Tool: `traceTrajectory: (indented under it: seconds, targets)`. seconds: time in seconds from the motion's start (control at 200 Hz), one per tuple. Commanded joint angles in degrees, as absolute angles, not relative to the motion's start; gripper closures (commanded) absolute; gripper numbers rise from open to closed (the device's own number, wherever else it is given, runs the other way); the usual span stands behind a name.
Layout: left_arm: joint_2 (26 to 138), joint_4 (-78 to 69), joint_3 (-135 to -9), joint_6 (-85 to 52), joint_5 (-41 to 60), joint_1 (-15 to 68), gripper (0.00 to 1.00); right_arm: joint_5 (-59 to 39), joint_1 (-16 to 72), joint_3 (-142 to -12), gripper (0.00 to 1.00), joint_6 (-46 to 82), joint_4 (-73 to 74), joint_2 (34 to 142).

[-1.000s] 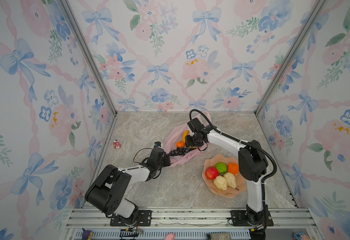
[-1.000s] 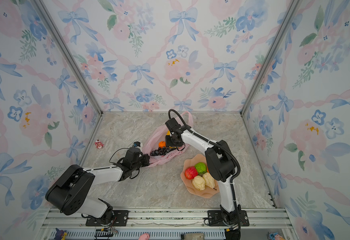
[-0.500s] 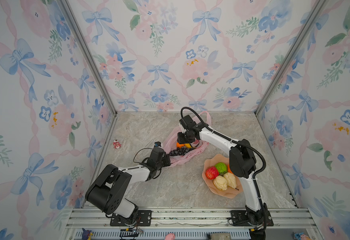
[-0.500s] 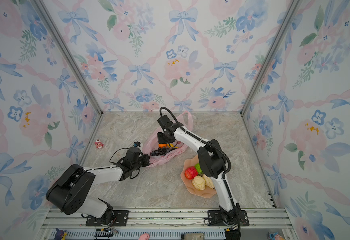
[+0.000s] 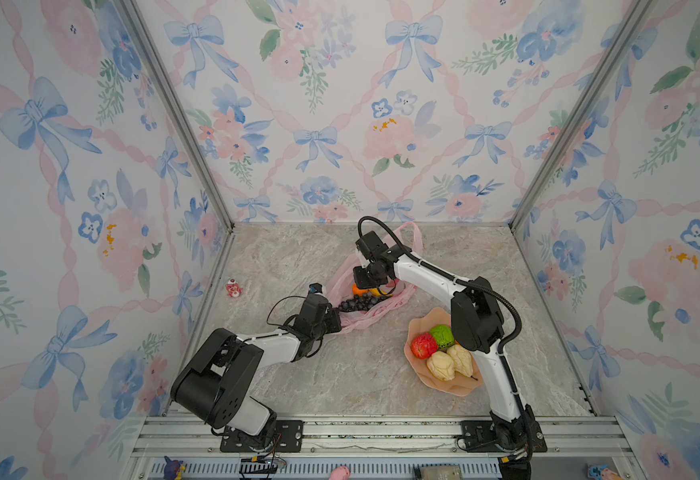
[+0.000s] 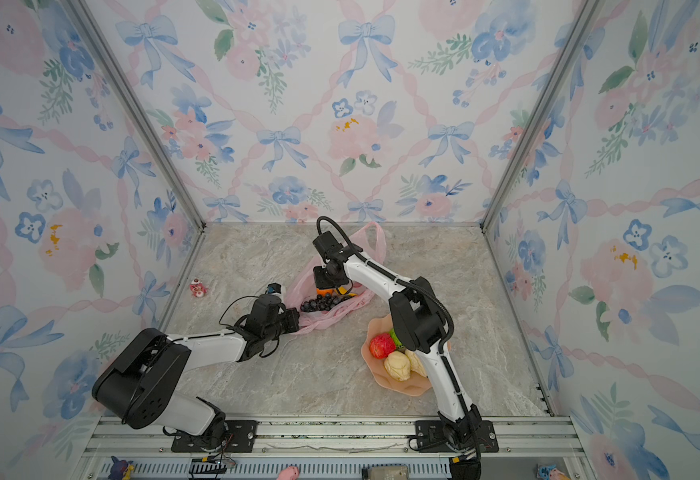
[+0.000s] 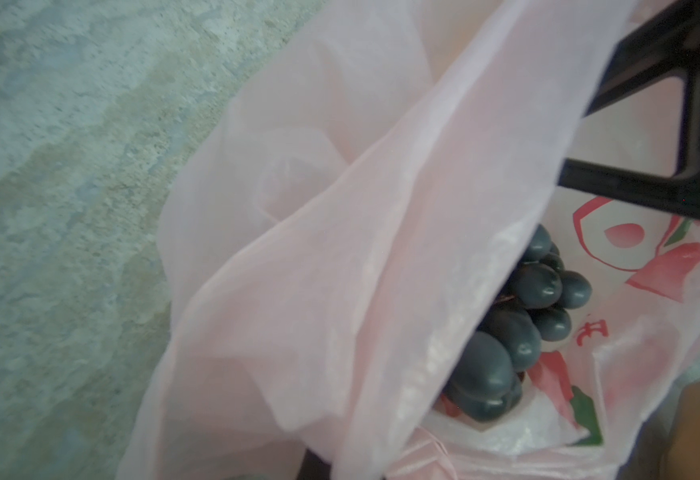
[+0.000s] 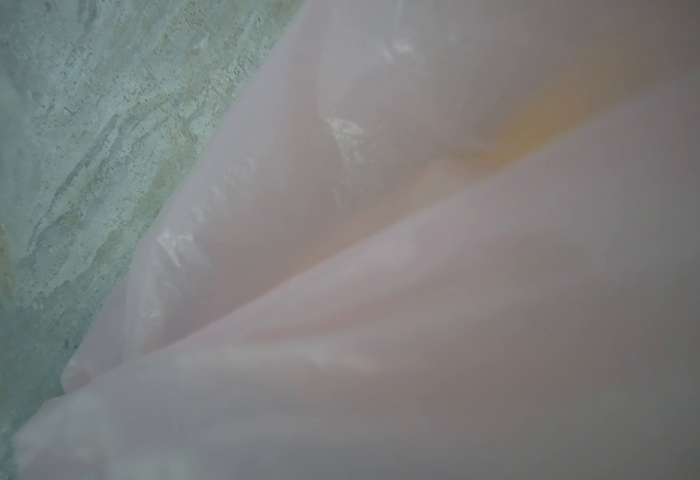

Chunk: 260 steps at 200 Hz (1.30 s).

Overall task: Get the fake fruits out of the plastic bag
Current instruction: 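Reach into the bag and grasp the orange with the right gripper, then lift the orange out and carry it to the peach bowl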

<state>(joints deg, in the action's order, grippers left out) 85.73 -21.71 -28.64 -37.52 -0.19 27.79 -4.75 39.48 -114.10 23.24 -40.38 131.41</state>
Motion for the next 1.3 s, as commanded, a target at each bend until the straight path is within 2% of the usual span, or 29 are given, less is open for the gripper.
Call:
traceTrajectory:
  seconds: [0.0,0.27,0.66,1.0,1.295]
  targets:
    - [86.40,-21.25,-29.58,-37.00,-0.46,28.17,1.00,-5.01,39.70,-116.20,0.84,22.80,-42.45,132.14]
    - [86.49,-21.21,-29.58,-37.40,-0.48,28.09,1.00,-5.00,40.15,-116.06,0.96,21.97,-42.26,130.81]
    - [85.83,-20.96,-29.69,-37.59,-0.97,28.06,1.00,-4.61,41.48,-113.86,0.98,20.85,-43.31,124.05]
    - [85.12,-20.26,-30.40,-37.13,-2.04,28.04,1.00,0.37,41.77,-103.74,0.98,19.10,-45.73,108.56]
    - [85.26,-20.01,-30.61,-36.82,-2.62,27.95,1.00,3.43,37.82,-86.39,1.00,19.86,-48.19,90.57]
